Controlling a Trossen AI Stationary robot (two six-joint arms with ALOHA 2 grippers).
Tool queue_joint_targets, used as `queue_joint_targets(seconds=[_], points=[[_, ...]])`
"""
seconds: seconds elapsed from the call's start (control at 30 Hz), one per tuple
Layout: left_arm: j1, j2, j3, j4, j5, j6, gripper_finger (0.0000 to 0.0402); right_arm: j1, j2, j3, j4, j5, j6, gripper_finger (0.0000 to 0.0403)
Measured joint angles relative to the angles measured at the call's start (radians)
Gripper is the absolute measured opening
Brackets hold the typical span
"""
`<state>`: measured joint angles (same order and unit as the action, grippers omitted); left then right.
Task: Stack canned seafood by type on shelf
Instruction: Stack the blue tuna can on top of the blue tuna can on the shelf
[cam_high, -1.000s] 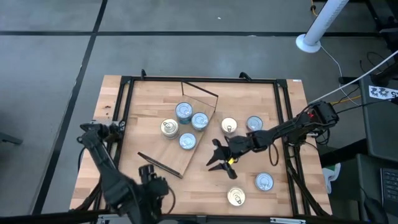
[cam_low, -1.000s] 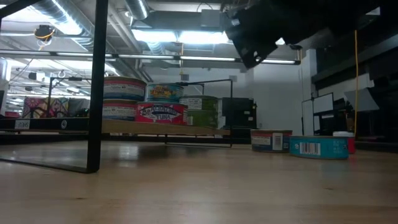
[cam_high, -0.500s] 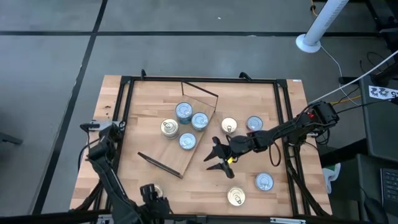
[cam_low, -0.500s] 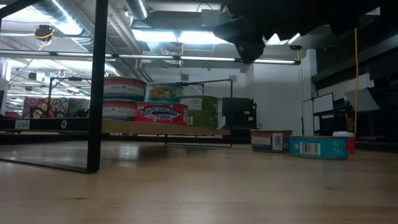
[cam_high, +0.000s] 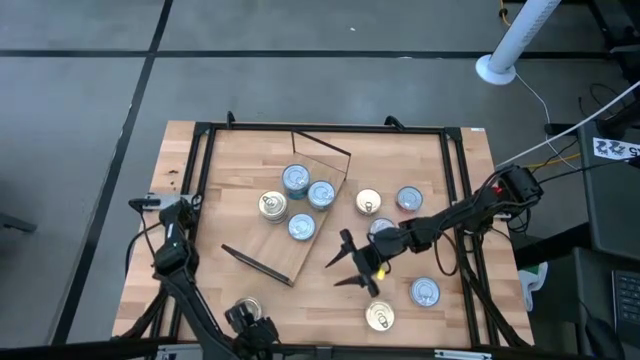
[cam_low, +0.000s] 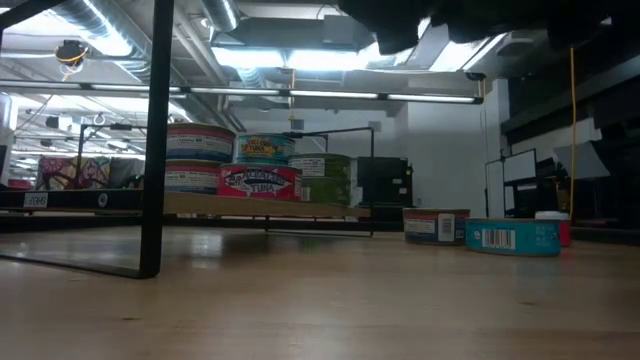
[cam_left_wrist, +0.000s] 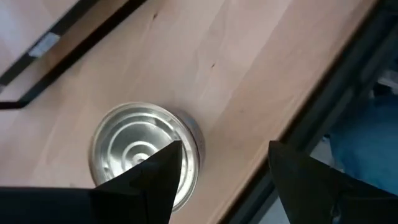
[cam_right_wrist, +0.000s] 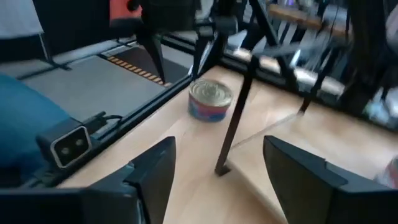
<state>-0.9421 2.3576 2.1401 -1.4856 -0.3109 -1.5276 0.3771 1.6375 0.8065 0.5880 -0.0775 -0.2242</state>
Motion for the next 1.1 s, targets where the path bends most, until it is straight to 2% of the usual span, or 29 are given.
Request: queue_joint_targets(seconds=[0.1, 0.4, 0.93, 1.1], points=[[0.000, 0.010, -0.006, -0.018, 0.001, -0.054, 0.0233, 0.012, 0.026, 0.000, 0.043, 0.039, -0.069, 0.0241], [0.000, 0.010, -0.058, -0.067, 0.022, -0.193, 0.0233, 0.009, 0.079, 0.000, 0.070, 0.112, -0.077, 0.0241], [0.000, 0.010, -0.068, -0.041, 0.022, -0.199, 0.0233, 0.009, 0.091, 0.000, 0.066, 0.112, -0.077, 0.0241], [0.000, 0.009, -0.111, -0.025, 0.024, -0.205, 0.0233, 0.009, 0.091, 0.000, 0.066, 0.112, -0.077, 0.0241]])
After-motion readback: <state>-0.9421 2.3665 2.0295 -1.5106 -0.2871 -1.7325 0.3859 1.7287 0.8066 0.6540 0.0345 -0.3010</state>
